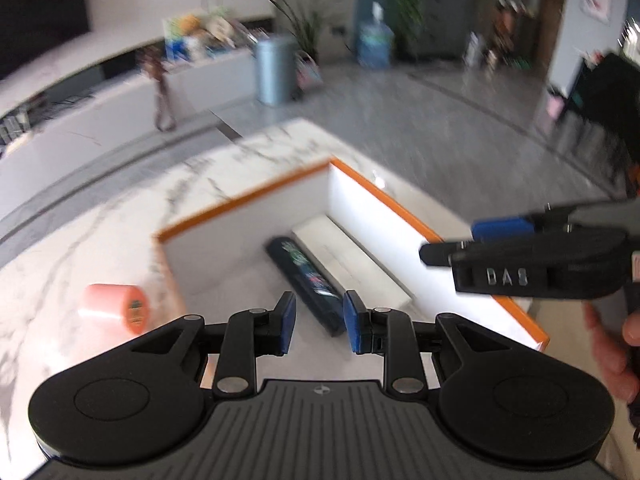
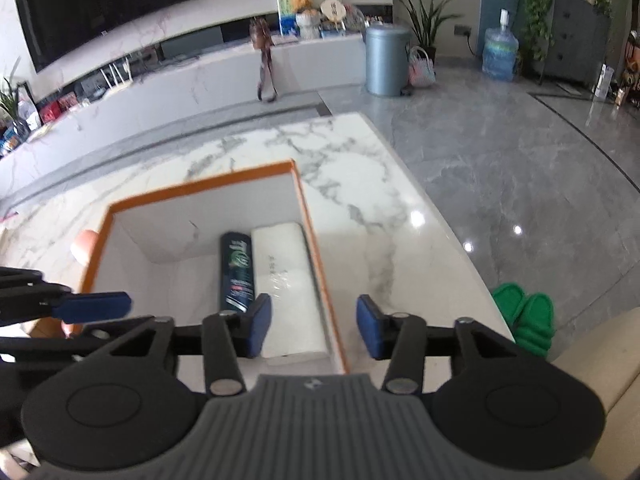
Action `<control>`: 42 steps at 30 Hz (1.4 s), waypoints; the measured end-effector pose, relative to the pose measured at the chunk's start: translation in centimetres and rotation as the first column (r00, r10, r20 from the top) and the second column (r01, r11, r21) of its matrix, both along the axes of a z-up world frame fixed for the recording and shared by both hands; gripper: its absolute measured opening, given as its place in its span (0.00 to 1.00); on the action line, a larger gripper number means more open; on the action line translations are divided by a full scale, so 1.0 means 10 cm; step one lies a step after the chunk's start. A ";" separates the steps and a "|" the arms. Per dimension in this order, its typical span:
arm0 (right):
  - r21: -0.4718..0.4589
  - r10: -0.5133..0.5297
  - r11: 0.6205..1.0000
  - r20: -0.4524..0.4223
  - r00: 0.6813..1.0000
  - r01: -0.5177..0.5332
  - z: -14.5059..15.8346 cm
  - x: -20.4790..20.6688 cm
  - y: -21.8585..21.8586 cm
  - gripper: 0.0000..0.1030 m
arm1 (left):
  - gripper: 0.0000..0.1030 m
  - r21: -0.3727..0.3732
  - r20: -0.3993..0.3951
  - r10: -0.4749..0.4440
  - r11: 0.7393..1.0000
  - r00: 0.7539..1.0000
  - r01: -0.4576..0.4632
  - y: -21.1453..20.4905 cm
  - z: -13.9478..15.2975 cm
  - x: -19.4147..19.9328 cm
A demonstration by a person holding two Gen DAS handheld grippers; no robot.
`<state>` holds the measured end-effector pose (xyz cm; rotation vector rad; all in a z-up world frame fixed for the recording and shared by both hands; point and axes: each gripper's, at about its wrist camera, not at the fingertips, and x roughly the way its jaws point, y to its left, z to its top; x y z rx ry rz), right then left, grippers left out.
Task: Organize rigid objects
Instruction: 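Move both tools back to the table toward the plaid case and card box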
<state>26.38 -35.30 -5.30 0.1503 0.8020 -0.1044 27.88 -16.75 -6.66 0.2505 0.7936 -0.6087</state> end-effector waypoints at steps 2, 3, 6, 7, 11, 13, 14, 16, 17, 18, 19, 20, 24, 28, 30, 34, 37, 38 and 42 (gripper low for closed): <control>0.015 0.023 1.000 0.024 0.999 -0.023 0.05 -0.07 0.08 0.64 | 0.30 -0.030 0.028 0.054 0.998 0.998 -0.053 0.16 0.10 -0.08; 0.024 0.035 0.999 0.034 0.999 -0.036 0.07 -0.10 0.12 0.68 | 0.30 -0.041 0.036 0.085 0.996 0.996 -0.084 0.25 0.14 -0.12; 0.057 0.066 0.996 0.061 0.996 -0.070 0.12 -0.19 0.28 0.77 | 0.30 -0.072 0.063 0.167 0.984 0.984 -0.162 0.54 0.25 -0.23; 0.074 0.080 0.994 0.072 0.994 -0.085 0.13 -0.22 0.33 0.79 | 0.30 -0.078 0.068 0.192 0.979 0.979 -0.187 0.64 0.28 -0.27; 0.116 0.094 0.988 0.101 0.990 -0.106 0.12 -0.32 0.54 0.80 | 0.31 -0.084 0.068 0.282 0.957 0.957 -0.277 1.06 0.32 -0.35; 0.123 0.097 0.986 0.122 0.988 -0.112 0.10 -0.36 0.66 0.80 | 0.31 -0.087 0.057 0.329 0.942 0.943 -0.323 1.27 0.32 -0.40; 0.125 0.105 0.985 0.127 0.986 -0.120 0.09 -0.37 0.72 0.80 | 0.31 -0.089 0.047 0.351 0.934 0.935 -0.346 1.36 0.30 -0.41; 0.127 0.124 0.982 0.127 0.984 -0.140 0.08 -0.38 0.84 0.80 | 0.31 -0.093 0.023 0.382 0.921 0.924 -0.379 1.57 0.27 -0.46; 0.127 0.139 0.980 0.129 0.982 -0.155 0.07 -0.39 0.91 0.78 | 0.31 -0.094 0.007 0.396 0.915 0.918 -0.393 1.66 0.24 -0.48; 0.129 0.157 0.976 0.134 0.978 -0.175 0.08 -0.40 0.98 0.75 | 0.31 -0.095 -0.013 0.410 0.907 0.912 -0.409 1.73 0.21 -0.49; 0.130 0.176 0.972 0.139 0.975 -0.194 0.08 -0.41 1.06 0.74 | 0.31 -0.097 -0.035 0.423 0.900 0.905 -0.425 1.83 0.16 -0.50; 0.128 0.196 0.968 0.145 0.970 -0.215 0.07 -0.42 1.14 0.72 | 0.31 -0.097 -0.060 0.435 0.893 0.898 -0.439 1.92 0.11 -0.51; 0.088 0.323 0.937 0.139 0.936 -0.337 0.03 -0.46 1.58 0.55 | 0.31 -0.096 -0.132 0.446 0.883 0.885 -0.460 2.17 -0.08 -0.59; 0.058 0.444 0.892 0.070 0.893 -0.448 -0.13 -0.47 2.02 0.45 | 0.31 -0.086 -0.197 0.467 0.868 0.862 -0.490 2.36 -0.27 -0.61; 0.038 0.469 0.882 0.012 0.883 -0.469 -0.25 -0.43 2.20 0.41 | 0.31 -0.090 -0.228 0.469 0.863 0.853 -0.498 2.40 -0.35 -0.58; 0.007 0.472 0.881 -0.104 0.876 -0.474 -0.50 -0.34 2.41 0.35 | 0.34 -0.095 -0.248 0.443 0.874 0.862 -0.477 2.38 -0.46 -0.50; -0.004 0.485 0.871 -0.141 0.863 -0.491 -0.61 -0.24 2.50 0.33 | 0.36 -0.072 -0.277 0.456 0.868 0.846 -0.491 2.40 -0.58 -0.40; -0.007 0.487 0.870 -0.151 0.860 -0.494 -0.64 -0.20 2.53 0.33 | 0.38 -0.061 -0.291 0.465 0.863 0.836 -0.502 2.42 -0.63 -0.36; -0.011 0.476 0.875 -0.175 0.862 -0.485 -0.72 -0.09 2.60 0.33 | 0.46 -0.028 -0.359 0.490 0.845 0.794 -0.534 2.50 -0.84 -0.23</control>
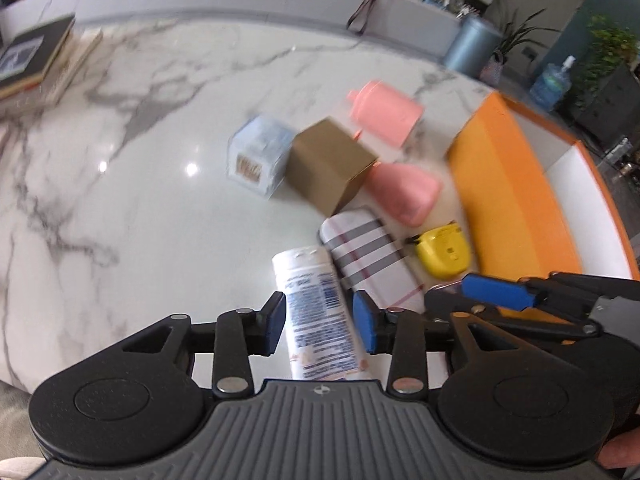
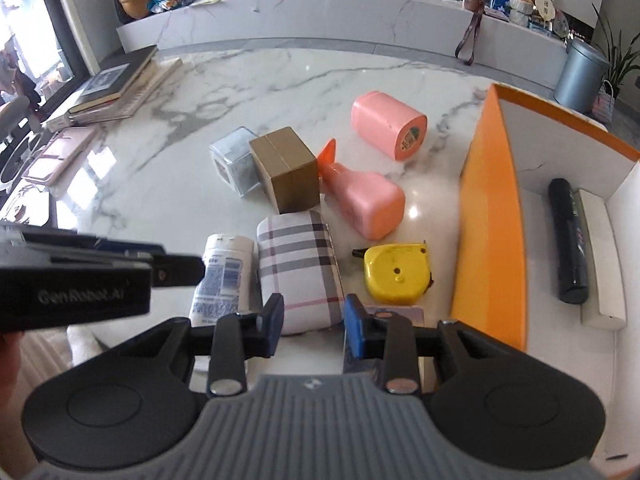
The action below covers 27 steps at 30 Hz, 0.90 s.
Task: Organize rigid objects
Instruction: 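Move both tools back to the table toward the plaid case and card box, then grasp the portrait card box with the right tool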
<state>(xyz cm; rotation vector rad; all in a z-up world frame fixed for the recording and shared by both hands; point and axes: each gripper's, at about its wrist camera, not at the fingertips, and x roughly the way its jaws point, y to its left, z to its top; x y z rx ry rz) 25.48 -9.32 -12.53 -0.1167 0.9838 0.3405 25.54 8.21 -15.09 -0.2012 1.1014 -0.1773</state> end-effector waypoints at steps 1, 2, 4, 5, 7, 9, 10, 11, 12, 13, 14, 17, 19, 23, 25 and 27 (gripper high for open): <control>-0.004 -0.003 1.000 -0.005 1.000 0.003 -0.03 0.03 0.02 0.33 | 0.47 -0.012 -0.025 0.017 1.000 1.000 -0.017 0.02 -0.05 0.03; -0.005 -0.003 1.000 -0.012 1.000 0.003 -0.05 0.07 0.04 0.34 | 0.48 -0.027 -0.049 0.035 0.999 0.998 -0.036 0.05 -0.10 0.06; -0.011 0.005 1.000 -0.029 1.000 -0.006 -0.11 0.13 0.08 0.35 | 0.48 -0.049 -0.073 0.066 0.996 0.995 -0.070 0.11 -0.16 0.08; -0.018 0.006 1.000 -0.034 0.999 -0.007 -0.13 0.16 0.11 0.35 | 0.48 -0.054 -0.069 0.075 0.995 0.995 -0.079 0.14 -0.16 0.08; -0.020 0.004 1.000 -0.047 0.999 -0.005 -0.18 0.23 0.12 0.35 | 0.48 -0.080 -0.055 0.088 0.993 0.995 -0.092 0.18 -0.13 0.06; -0.011 -0.009 1.000 -0.067 0.998 0.009 -0.23 0.31 0.11 0.35 | 0.48 -0.099 -0.047 0.097 0.990 0.994 -0.102 0.21 -0.11 0.06; -0.007 -0.018 1.000 -0.077 0.997 0.017 -0.26 0.35 0.11 0.35 | 0.47 -0.102 -0.049 0.098 0.989 0.994 -0.102 0.22 -0.11 0.06; -0.001 -0.024 1.000 -0.089 0.996 0.024 -0.29 0.39 0.10 0.35 | 0.46 -0.109 -0.051 0.095 0.989 0.994 -0.100 0.23 -0.11 0.07; 0.010 -0.031 0.999 -0.106 0.994 0.032 -0.32 0.43 0.10 0.35 | 0.42 -0.121 -0.052 0.091 0.988 0.995 -0.097 0.24 -0.10 0.07; 0.026 -0.039 0.999 -0.122 0.992 0.042 -0.36 0.46 0.10 0.37 | 0.41 -0.133 -0.050 0.086 0.987 0.995 -0.092 0.24 -0.10 0.08; 0.035 -0.051 0.998 -0.122 0.991 0.056 -0.36 0.47 0.09 0.37 | 0.40 -0.140 -0.048 0.081 0.986 0.996 -0.087 0.23 -0.09 0.08; 0.029 -0.050 0.998 -0.121 0.991 0.054 -0.36 0.47 0.12 0.37 | 0.36 -0.154 -0.039 0.071 0.985 0.997 -0.076 0.22 -0.10 0.10; 0.052 -0.057 0.997 -0.140 0.988 0.065 -0.36 0.45 0.13 0.34 | 0.35 -0.171 -0.039 0.065 0.983 0.997 -0.070 0.22 -0.10 0.12; 0.091 -0.034 0.995 -0.173 0.984 0.051 -0.35 0.40 0.18 0.27 | 0.32 -0.167 -0.036 0.065 0.983 0.997 -0.070 0.20 -0.08 0.12; 0.066 -0.052 0.996 -0.148 0.988 0.063 -0.27 0.33 0.15 0.28 | 0.32 -0.167 -0.030 0.054 0.984 0.998 -0.058 0.18 -0.06 0.11; 0.008 -0.068 0.998 -0.080 0.994 0.069 -0.17 0.22 0.11 0.33 | 0.33 -0.163 -0.024 0.030 0.986 0.999 -0.034 0.13 -0.04 0.10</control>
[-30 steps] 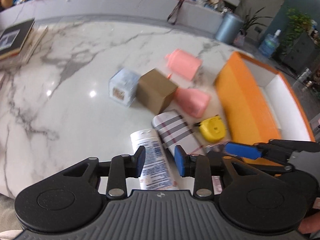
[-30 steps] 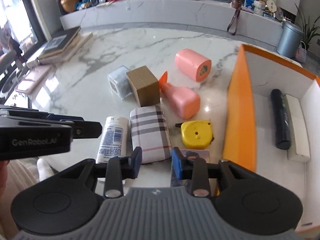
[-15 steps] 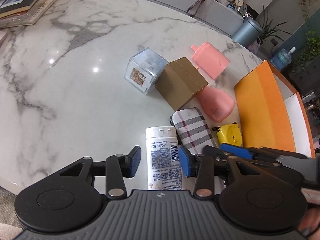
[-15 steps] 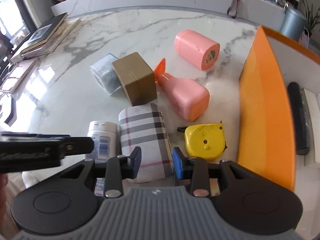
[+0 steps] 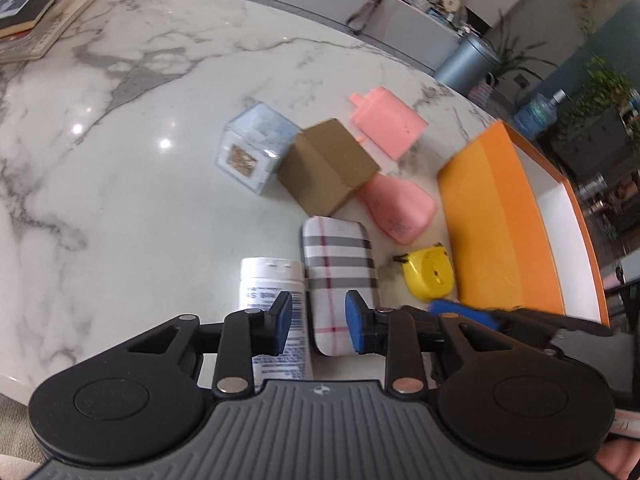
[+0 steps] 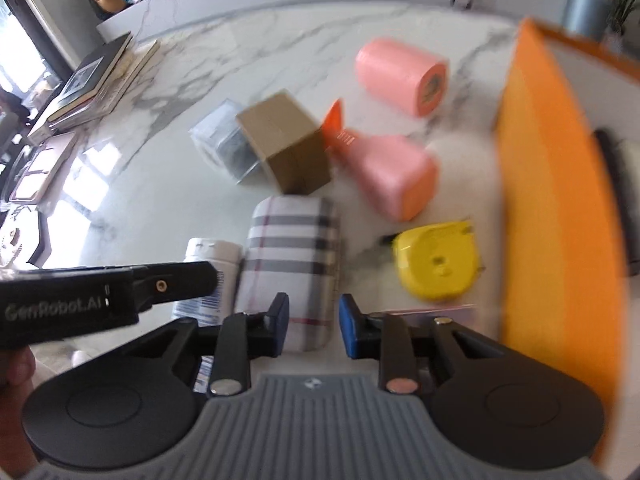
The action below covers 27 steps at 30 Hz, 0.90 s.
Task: Organize rigid objects
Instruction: 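Grasp the portrait card box with the right tool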
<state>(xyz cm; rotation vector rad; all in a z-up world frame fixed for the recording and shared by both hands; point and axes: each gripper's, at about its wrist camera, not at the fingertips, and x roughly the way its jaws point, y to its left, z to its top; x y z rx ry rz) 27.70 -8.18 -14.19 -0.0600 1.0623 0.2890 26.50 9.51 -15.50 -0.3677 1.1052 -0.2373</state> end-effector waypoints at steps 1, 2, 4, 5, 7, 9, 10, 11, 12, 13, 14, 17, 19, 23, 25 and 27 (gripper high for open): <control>-0.054 -0.002 0.999 0.018 1.000 0.003 0.03 -0.05 0.00 0.37 | 0.33 0.006 0.002 -0.008 1.000 1.000 0.008 -0.03 0.01 0.00; -0.108 -0.006 0.994 0.029 1.000 0.009 0.04 -0.10 0.00 0.41 | 0.32 0.012 0.006 -0.016 1.000 1.000 0.016 -0.06 0.02 -0.01; -0.171 -0.002 0.985 0.041 0.999 0.009 0.04 -0.20 -0.02 0.45 | 0.32 0.015 0.010 -0.031 0.999 0.999 0.031 -0.11 0.03 -0.02; -0.197 0.000 0.980 0.042 0.999 0.008 0.02 -0.25 -0.02 0.50 | 0.32 0.016 0.011 -0.034 0.999 0.999 0.034 -0.12 0.04 -0.02; -0.208 0.013 0.978 0.044 0.999 -0.004 -0.04 -0.33 -0.05 0.50 | 0.32 0.020 0.013 -0.040 0.999 0.999 0.040 -0.14 0.05 -0.03; -0.222 0.019 0.975 0.043 0.999 -0.009 -0.08 -0.37 -0.06 0.47 | 0.32 0.022 0.014 -0.051 0.998 0.999 0.051 -0.16 0.06 -0.05; -0.230 0.022 0.973 0.049 0.999 -0.010 -0.08 -0.38 -0.07 0.46 | 0.33 0.025 0.014 -0.054 0.998 0.998 0.054 -0.17 0.06 -0.05; -0.242 0.016 0.970 0.052 0.999 -0.003 -0.09 -0.37 -0.07 0.45 | 0.34 0.028 0.011 -0.057 0.998 0.998 0.056 -0.19 0.06 -0.05; -0.248 0.001 0.969 0.056 0.998 0.013 -0.10 -0.36 -0.09 0.45 | 0.36 0.030 0.009 -0.060 0.998 0.998 0.060 -0.21 0.05 -0.05; -0.251 -0.018 0.967 0.060 0.998 0.032 -0.10 -0.35 -0.12 0.45 | 0.37 0.033 0.006 -0.063 0.997 0.998 0.063 -0.22 0.04 -0.05; -0.249 -0.039 0.967 0.058 0.998 0.052 -0.11 -0.32 -0.17 0.46 | 0.40 0.039 0.003 -0.066 0.997 0.998 0.066 -0.24 0.03 -0.04; -0.184 -0.093 0.978 0.021 0.995 0.096 -0.10 -0.25 -0.31 0.54 | 0.43 0.090 -0.021 -0.063 0.994 0.998 0.064 -0.31 -0.03 0.04; -0.144 -0.083 0.986 0.002 0.997 0.082 -0.10 -0.25 -0.31 0.62 | 0.43 0.120 -0.029 -0.059 0.991 0.998 0.062 -0.35 -0.07 0.08; -0.217 -0.047 0.975 -0.002 0.999 0.046 -0.20 -0.25 -0.21 0.60 | 0.46 0.160 -0.054 -0.070 0.984 0.996 0.078 -0.46 -0.12 0.17; -0.199 -0.060 0.978 -0.018 0.998 0.055 -0.24 -0.21 -0.25 0.58 | 0.49 0.170 -0.065 -0.076 0.982 0.995 0.086 -0.51 -0.15 0.21; -0.173 -0.071 0.983 -0.035 0.997 0.064 -0.27 -0.16 -0.29 0.57 | 0.53 0.187 -0.080 -0.080 0.978 0.994 0.094 -0.56 -0.18 0.25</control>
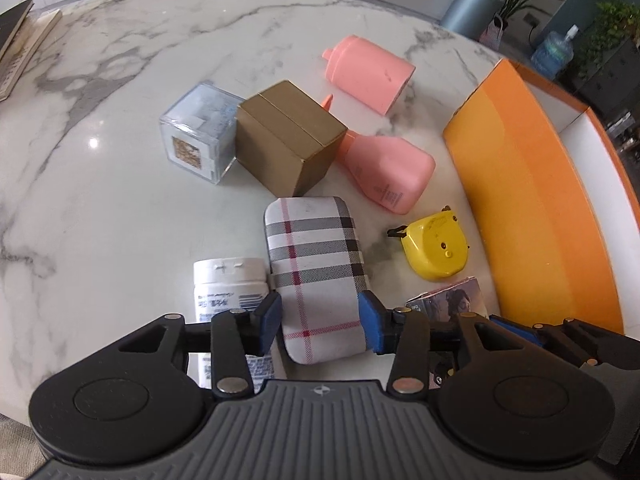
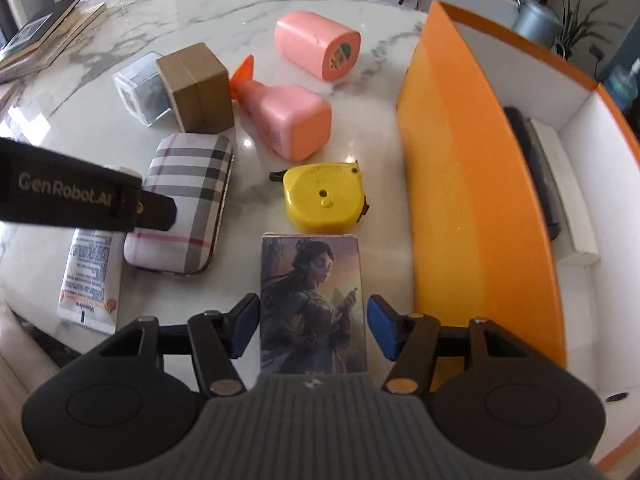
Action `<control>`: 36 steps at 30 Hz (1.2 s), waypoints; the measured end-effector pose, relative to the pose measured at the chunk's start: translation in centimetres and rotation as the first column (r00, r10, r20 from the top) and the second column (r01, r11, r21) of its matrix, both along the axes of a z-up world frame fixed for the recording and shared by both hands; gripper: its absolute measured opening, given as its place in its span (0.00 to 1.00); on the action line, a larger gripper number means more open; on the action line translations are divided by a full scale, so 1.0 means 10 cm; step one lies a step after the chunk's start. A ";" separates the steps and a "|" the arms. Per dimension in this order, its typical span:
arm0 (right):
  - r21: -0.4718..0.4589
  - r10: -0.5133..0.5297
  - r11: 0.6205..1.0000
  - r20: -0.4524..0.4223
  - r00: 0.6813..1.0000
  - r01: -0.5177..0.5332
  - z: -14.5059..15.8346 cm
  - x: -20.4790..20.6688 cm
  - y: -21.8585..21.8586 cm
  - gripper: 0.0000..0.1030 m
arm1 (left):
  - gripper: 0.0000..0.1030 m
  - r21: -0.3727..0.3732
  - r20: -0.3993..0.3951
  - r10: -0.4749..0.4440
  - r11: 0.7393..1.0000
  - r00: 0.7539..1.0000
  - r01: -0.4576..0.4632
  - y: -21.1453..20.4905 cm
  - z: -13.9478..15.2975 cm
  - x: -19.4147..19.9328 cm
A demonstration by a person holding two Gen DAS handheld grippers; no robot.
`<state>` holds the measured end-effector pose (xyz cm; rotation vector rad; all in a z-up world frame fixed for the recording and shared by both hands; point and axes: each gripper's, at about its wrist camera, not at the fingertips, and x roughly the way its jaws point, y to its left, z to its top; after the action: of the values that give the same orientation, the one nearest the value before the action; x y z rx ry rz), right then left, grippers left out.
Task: Organize rigid objects
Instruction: 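Grasp the portrait card box with the right tool, then grasp the plaid case with the left tool while right tool holds the card box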
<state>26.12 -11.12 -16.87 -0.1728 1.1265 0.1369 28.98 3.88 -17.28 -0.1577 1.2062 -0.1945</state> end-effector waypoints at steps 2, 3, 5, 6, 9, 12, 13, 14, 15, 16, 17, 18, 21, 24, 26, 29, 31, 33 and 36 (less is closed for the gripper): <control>0.023 -0.015 1.000 -0.012 1.000 0.015 -0.01 0.04 -0.03 0.58 | 0.56 0.034 -0.001 -0.007 0.999 1.000 0.007 -0.06 -0.02 0.04; 0.034 -0.019 0.999 -0.013 1.000 0.020 -0.02 0.06 -0.03 0.57 | 0.60 0.047 -0.005 -0.005 0.999 1.000 0.006 -0.08 -0.03 0.06; 0.052 -0.035 0.998 -0.009 0.999 0.035 -0.02 0.09 -0.05 0.57 | 0.65 0.064 -0.007 -0.004 0.998 1.000 0.005 -0.13 -0.06 0.11; 0.056 -0.038 0.998 -0.011 0.999 0.039 -0.02 0.11 -0.04 0.57 | 0.68 0.071 -0.006 -0.006 0.997 1.000 0.006 -0.15 -0.06 0.14; 0.062 -0.042 0.997 -0.013 0.999 0.042 -0.03 0.15 -0.03 0.57 | 0.70 0.120 0.004 -0.011 0.993 1.000 0.011 -0.24 -0.06 0.23; 0.088 -0.045 0.995 -0.025 0.999 0.047 -0.02 0.17 -0.06 0.57 | 0.75 0.154 -0.020 -0.024 0.988 1.000 0.026 -0.32 -0.10 0.30; 0.099 -0.046 0.994 -0.031 0.998 0.049 -0.01 0.18 -0.08 0.57 | 0.76 0.174 -0.025 -0.037 0.984 0.999 0.040 -0.36 -0.11 0.30; 0.110 -0.048 0.993 -0.037 0.998 0.052 -0.01 0.18 -0.09 0.57 | 0.77 0.193 -0.021 -0.052 0.980 0.998 0.055 -0.40 -0.11 0.29; 0.121 -0.050 0.991 -0.042 0.998 0.055 -0.01 0.19 -0.10 0.57 | 0.79 0.210 -0.022 -0.064 0.975 0.998 0.067 -0.43 -0.12 0.28; 0.131 -0.051 0.990 -0.045 0.998 0.057 -0.01 0.19 -0.11 0.57 | 0.79 0.220 -0.028 -0.071 0.973 0.997 0.075 -0.44 -0.12 0.28; 0.137 -0.052 0.989 -0.047 0.998 0.058 -0.01 0.19 -0.12 0.57 | 0.80 0.224 -0.035 -0.076 0.971 0.997 0.082 -0.45 -0.13 0.28; 0.138 -0.050 0.989 -0.046 0.998 0.056 -0.01 0.19 -0.12 0.57 | 0.81 0.235 -0.037 -0.084 0.968 0.996 0.091 -0.46 -0.15 0.28; 0.138 -0.043 0.989 -0.042 0.998 0.049 -0.03 0.19 -0.12 0.57 | 0.77 0.229 -0.037 -0.089 0.969 0.995 0.095 -0.45 -0.19 0.27; 0.146 -0.040 0.988 -0.035 0.999 0.044 -0.04 0.18 -0.13 0.57 | 0.77 0.223 -0.034 -0.089 0.970 0.995 0.094 -0.43 -0.17 0.25; 0.149 -0.036 0.988 -0.030 0.999 0.040 -0.04 0.17 -0.13 0.57 | 0.76 0.207 -0.028 -0.084 0.974 0.996 0.088 -0.41 -0.16 0.20; 0.161 -0.039 0.986 -0.026 0.999 0.042 -0.04 0.15 -0.15 0.56 | 0.76 0.150 -0.012 -0.052 0.987 0.999 0.053 -0.32 -0.12 0.10; 0.169 -0.042 0.985 -0.017 0.999 0.045 -0.01 0.11 -0.16 0.56 | 0.76 0.138 0.011 -0.043 0.990 0.999 0.041 -0.27 -0.05 0.02; 0.176 -0.034 0.984 0.008 0.999 0.033 0.04 0.05 -0.16 0.56 | 0.76 0.116 0.029 -0.027 0.993 0.999 0.023 -0.23 0.05 -0.06; 0.199 -0.022 0.980 0.038 0.999 0.014 0.15 -0.03 -0.16 0.56 | 0.69 0.092 0.049 0.003 0.996 0.999 -0.008 -0.16 0.20 -0.16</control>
<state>25.84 -12.72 -15.40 0.0128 1.0670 0.2280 27.41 2.31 -15.26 -0.0751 1.1641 -0.1367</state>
